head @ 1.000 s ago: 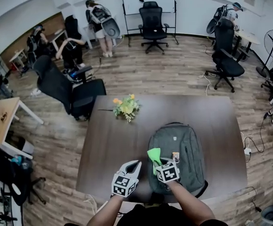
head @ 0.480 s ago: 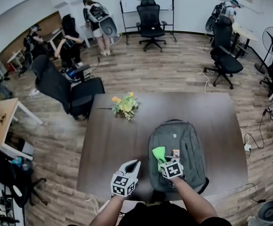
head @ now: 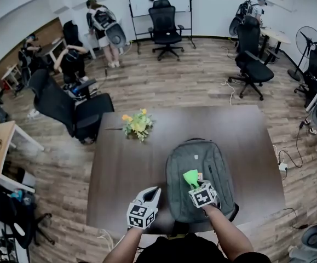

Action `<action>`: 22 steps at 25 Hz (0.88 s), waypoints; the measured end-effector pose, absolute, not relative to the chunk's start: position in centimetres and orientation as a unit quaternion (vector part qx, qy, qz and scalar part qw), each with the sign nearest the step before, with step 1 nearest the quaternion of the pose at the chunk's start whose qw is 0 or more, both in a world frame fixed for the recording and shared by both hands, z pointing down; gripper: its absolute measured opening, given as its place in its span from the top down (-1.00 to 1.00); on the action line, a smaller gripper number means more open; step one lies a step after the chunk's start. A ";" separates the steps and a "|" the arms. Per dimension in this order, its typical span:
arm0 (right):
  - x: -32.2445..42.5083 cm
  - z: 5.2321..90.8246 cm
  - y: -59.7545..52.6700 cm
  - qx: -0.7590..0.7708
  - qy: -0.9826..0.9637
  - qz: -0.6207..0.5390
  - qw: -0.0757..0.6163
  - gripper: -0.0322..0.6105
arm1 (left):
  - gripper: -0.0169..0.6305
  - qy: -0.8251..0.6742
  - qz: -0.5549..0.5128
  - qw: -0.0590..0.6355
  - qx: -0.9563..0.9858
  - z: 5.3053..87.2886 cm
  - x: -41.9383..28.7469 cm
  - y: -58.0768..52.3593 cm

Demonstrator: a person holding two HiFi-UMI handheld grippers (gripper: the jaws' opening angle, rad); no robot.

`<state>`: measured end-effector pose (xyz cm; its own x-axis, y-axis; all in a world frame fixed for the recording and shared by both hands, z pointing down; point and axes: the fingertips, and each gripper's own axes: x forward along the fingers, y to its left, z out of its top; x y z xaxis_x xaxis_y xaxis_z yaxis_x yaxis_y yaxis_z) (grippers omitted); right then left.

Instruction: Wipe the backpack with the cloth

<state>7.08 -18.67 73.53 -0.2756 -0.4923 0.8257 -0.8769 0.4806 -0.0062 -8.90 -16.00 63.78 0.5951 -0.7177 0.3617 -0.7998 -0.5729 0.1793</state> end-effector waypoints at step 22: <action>18.4 71.5 -20.1 0.528 -0.689 0.184 0.461 0.58 | 0.89 -0.403 0.131 0.156 0.892 63.7 -6.8 -16.3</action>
<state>18.40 -20.13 71.45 -0.0159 -0.5580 0.8297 -0.8975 0.3738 0.2342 -6.79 -16.29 63.67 0.6411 -0.6779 0.3598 -0.7598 -0.6268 0.1731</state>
